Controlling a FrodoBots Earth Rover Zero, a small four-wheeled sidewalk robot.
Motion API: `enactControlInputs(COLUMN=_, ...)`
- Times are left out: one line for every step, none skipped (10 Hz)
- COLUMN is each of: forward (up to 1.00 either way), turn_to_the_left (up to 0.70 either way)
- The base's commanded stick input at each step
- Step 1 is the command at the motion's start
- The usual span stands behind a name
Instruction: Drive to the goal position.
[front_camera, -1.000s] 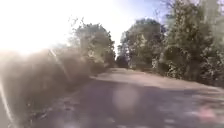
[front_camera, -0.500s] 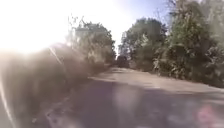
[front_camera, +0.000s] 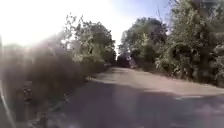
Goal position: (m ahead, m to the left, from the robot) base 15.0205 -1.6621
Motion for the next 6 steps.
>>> enactControlInputs(forward=0.7, turn_to_the_left=0.0)
enactControlInputs(forward=0.7, turn_to_the_left=0.0)
enactControlInputs(forward=0.7, turn_to_the_left=0.0)
enactControlInputs(forward=0.7, turn_to_the_left=0.0)
enactControlInputs(forward=0.7, turn_to_the_left=0.0)
enactControlInputs(forward=0.7, turn_to_the_left=0.0)
